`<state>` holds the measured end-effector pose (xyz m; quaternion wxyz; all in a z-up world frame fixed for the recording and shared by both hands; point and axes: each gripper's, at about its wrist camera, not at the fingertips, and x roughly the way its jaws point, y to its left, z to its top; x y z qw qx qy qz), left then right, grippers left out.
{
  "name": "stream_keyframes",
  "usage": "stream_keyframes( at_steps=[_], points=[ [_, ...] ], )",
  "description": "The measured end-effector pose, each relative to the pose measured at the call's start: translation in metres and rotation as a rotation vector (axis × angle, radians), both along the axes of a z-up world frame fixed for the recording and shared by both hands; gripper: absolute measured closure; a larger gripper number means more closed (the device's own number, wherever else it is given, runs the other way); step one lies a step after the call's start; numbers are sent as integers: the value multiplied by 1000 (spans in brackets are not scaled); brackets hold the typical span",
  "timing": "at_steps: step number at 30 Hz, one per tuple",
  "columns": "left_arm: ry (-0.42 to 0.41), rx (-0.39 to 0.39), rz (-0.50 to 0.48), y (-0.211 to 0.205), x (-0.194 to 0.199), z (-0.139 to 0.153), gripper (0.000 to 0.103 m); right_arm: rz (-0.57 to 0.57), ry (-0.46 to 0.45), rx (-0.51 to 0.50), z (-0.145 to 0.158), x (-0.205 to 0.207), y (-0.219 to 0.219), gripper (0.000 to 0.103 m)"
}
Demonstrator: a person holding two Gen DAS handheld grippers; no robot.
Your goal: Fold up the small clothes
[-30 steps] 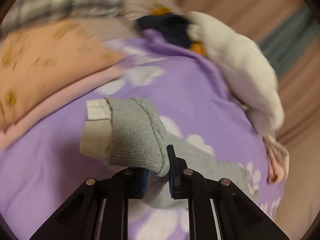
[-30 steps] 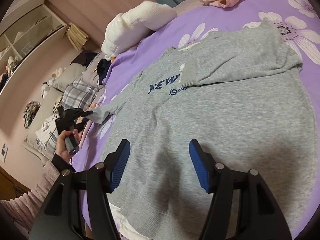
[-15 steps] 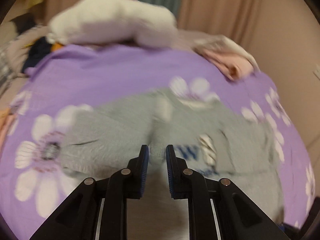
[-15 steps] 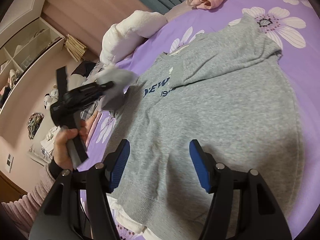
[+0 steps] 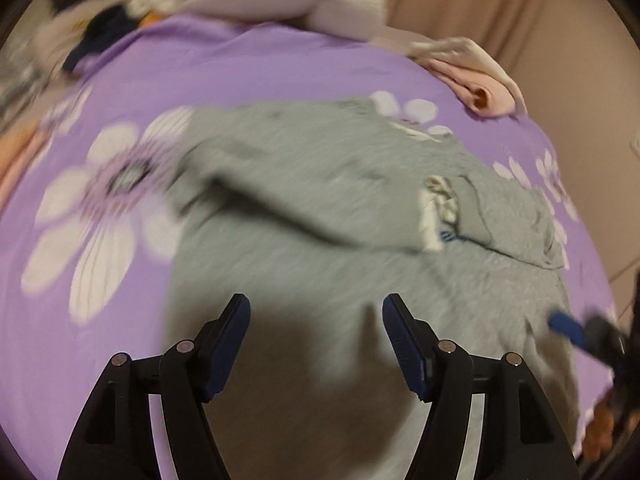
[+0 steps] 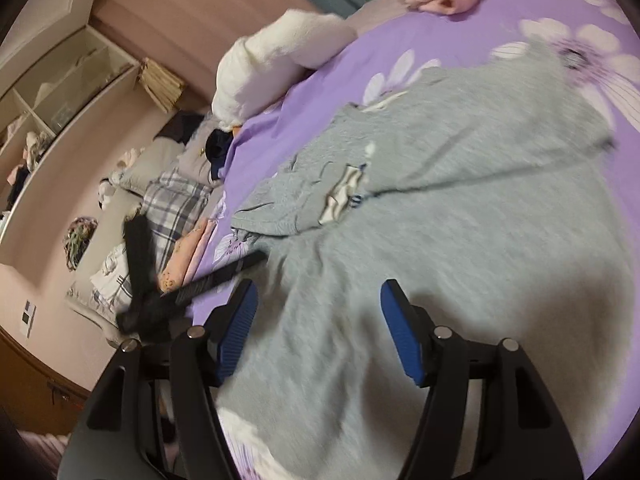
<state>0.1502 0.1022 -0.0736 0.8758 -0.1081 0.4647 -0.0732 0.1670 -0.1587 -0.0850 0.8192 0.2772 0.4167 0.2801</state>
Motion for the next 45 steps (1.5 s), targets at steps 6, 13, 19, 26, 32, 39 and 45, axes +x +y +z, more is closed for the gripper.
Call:
stream_keyframes(
  at_steps=[6,13,19,26,32,39,45],
  points=[
    [-16,-158,119,52,-40,-3,35,34,98,-38,-14,77,46,38],
    [1,-245,124,74,-65,-10,34,-11,236,-109,-35,131,81,38],
    [7,-297,126,83,-69,-12,34,-20,191,-244,-20,143,99,93],
    [13,-294,126,85,-69,-14,34,-81,63,-321,17,157,65,93],
    [15,-248,112,80,-53,-3,34,-148,150,-408,-14,176,45,91],
    [-68,-237,49,71,9,35,34,-84,-58,-400,21,152,68,80],
    [-102,-430,-29,52,89,52,34,48,-93,-389,20,160,101,79]
  ],
)
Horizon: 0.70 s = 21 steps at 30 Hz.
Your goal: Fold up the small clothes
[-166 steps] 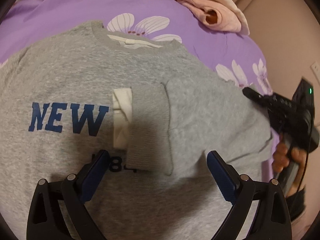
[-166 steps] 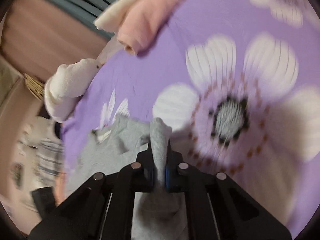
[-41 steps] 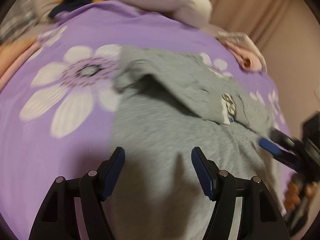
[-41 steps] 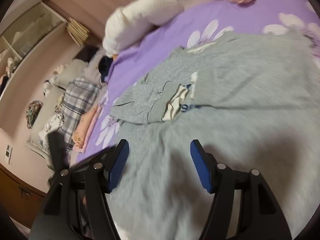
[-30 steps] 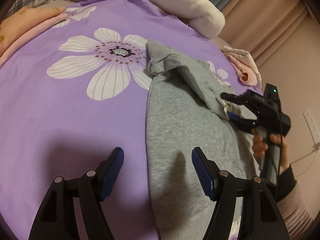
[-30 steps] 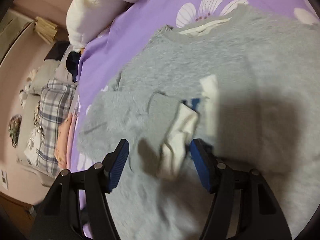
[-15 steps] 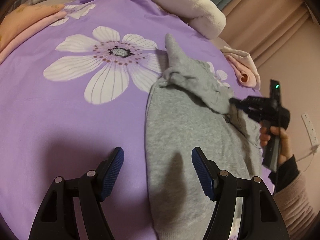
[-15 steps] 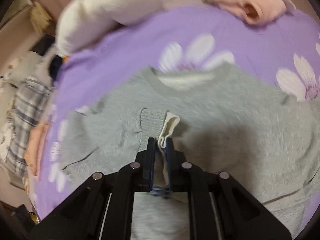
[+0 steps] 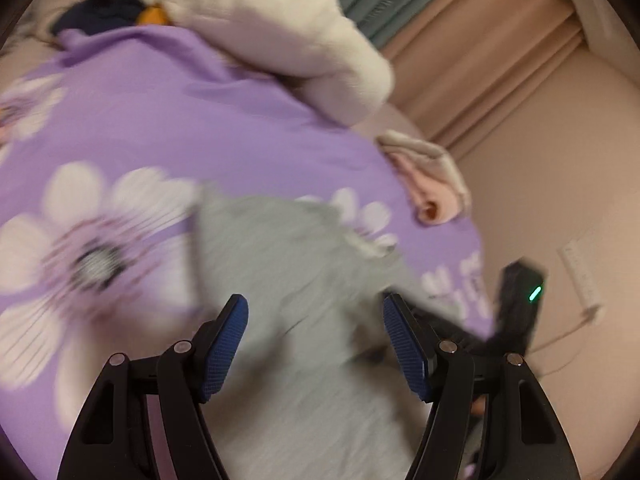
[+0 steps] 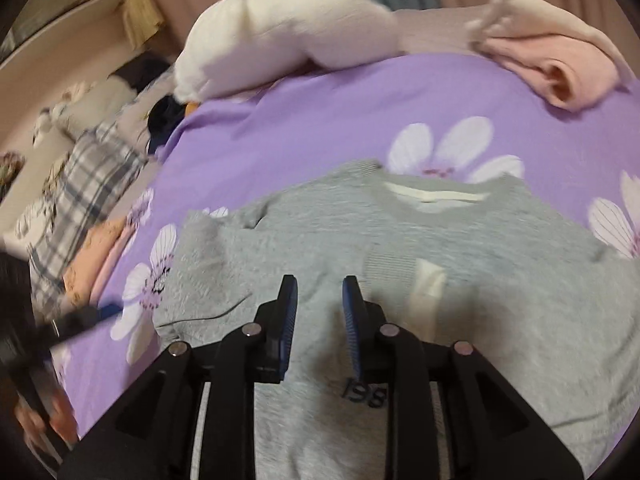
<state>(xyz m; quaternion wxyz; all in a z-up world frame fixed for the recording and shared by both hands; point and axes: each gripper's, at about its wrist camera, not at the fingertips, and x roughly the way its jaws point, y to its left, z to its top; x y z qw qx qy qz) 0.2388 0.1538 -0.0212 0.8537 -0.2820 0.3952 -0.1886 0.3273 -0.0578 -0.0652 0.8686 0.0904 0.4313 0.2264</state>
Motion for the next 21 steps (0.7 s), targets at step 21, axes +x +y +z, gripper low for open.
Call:
stream_keyframes(
  at_steps=[21],
  points=[
    [129,155,118,12,40,-52,40,23,50,84,-20,-19,-30,74]
  ],
)
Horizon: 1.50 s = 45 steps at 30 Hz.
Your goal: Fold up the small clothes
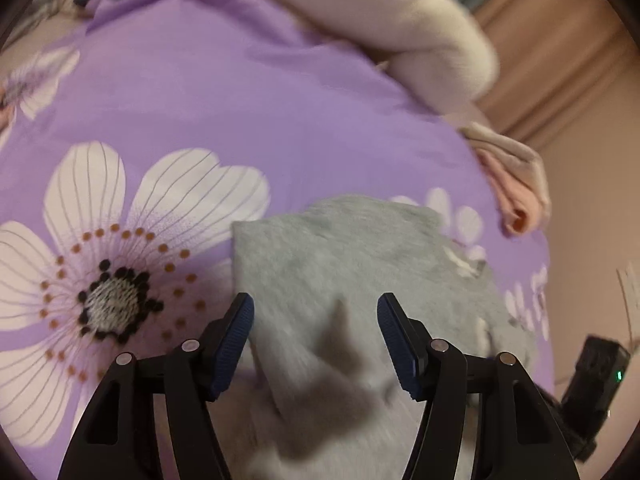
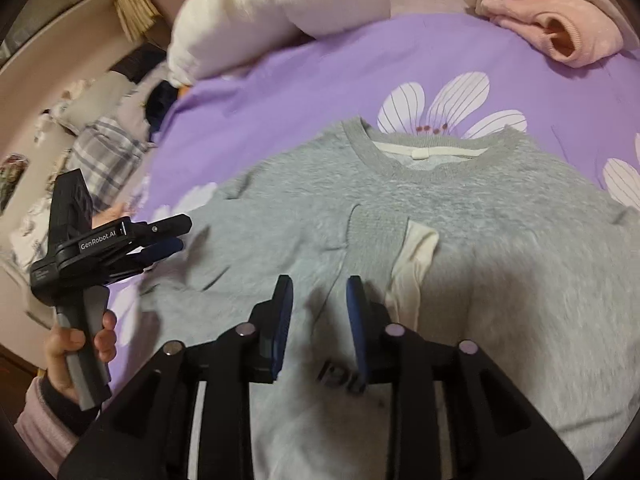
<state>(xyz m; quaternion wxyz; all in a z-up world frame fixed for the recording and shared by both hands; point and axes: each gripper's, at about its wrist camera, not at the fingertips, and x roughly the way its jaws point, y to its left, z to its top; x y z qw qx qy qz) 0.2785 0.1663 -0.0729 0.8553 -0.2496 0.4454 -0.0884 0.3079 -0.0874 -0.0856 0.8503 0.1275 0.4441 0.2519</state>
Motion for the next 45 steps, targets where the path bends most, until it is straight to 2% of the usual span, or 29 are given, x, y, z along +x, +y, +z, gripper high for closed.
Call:
stream_keyframes(
  at_steps=[3,6,8,11,13,14,18,19,20,22,25,29,34,37,40,42,45],
  points=[
    [-84,46,-89,-21,-26,18,40,36,-28,25,4,-16,0,74],
    [-118,103,-165,-45,-42,20,40,62,-20,18,-4,-21,12,74],
    [-77,144,-177,-54,-39,7,41,69,13,2,-16,-18,23,74],
    [46,142,-165,-52,-28,-24,46,42,80,-41,-34,-14,28,77],
    [23,154,-163,-49,-30,-26,49,24,89,-48,-33,-19,24,79],
    [24,145,-157,-48,-33,-23,49,17,98,-48,-31,-22,22,74],
    [13,56,-149,-36,-58,-6,49,7,39,-32,-12,-57,-1,73],
    [4,51,-151,-34,-67,-3,47,4,27,-19,-8,-70,-9,71],
    [-11,47,-152,-32,-85,2,45,2,19,-4,-6,-81,-19,66],
    [-22,35,-151,-25,-111,5,30,-11,8,27,-1,-110,-39,59],
    [-21,10,-133,-12,-161,4,28,-68,5,51,-1,-149,-66,51],
    [3,-66,-93,2,-207,-1,28,-181,18,105,-5,-200,-106,49],
    [26,-165,-83,-1,-236,-8,27,-292,24,165,-4,-242,-144,47],
    [38,-215,-90,-4,-245,-11,27,-341,35,184,-5,-261,-159,40],
    [52,-224,-95,-10,-249,-12,27,-357,56,209,-9,-275,-170,39],
    [55,-258,-104,-13,-251,-13,27,-369,80,209,-15,-283,-175,39],
    [66,-251,-96,-18,-255,-16,27,-380,108,235,-24,-293,-180,39]
  ],
)
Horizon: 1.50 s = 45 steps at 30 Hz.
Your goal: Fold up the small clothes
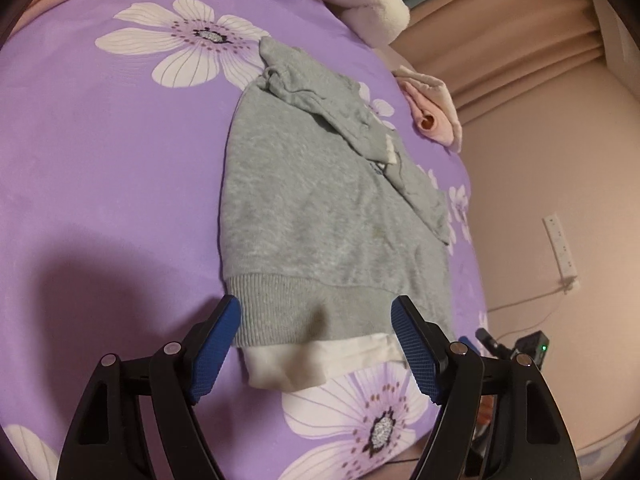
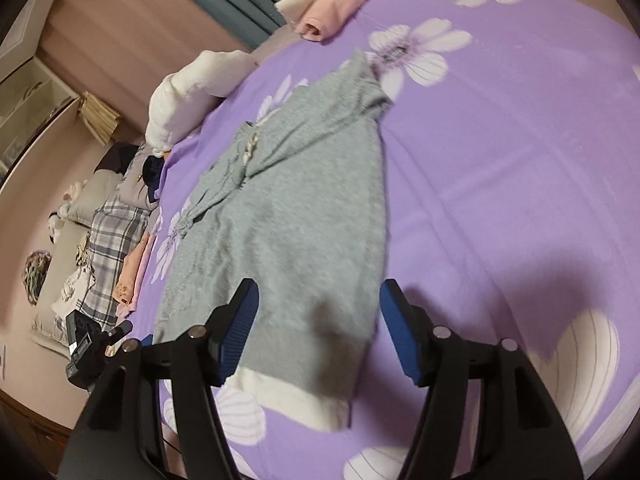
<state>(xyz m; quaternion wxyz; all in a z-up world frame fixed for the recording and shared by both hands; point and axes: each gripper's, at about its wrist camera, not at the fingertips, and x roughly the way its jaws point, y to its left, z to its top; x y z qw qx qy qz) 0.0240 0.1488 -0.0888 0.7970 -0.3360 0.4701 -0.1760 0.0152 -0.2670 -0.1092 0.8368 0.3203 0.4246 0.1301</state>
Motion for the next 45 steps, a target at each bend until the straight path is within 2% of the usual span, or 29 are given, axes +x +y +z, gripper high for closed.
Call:
stream_keyframes(
  at_steps=[5,15,19,25,30,38,41,45],
  points=[
    [13,1,-2,-2,-6,-3,26,1,37,-9,-12,-9,-1,39],
    [43,-64,5,1,-5,-13,25,66,51,87,-25,-9,8,39],
    [46,-140,27,5,-2,-17,15,62,50,112,-27,-6,8,39],
    [31,-141,83,21,8,-10,15,60,51,118,-26,-3,5,40],
    [63,-133,58,16,21,-21,15,51,46,147,-30,5,3,40],
    [46,-200,41,8,52,-27,15,57,32,178,-32,29,4,40],
    [39,-203,25,4,52,-24,15,48,30,211,-34,36,3,41],
    [42,-208,-36,-5,41,-23,15,72,25,196,-31,34,9,39]
  ],
)
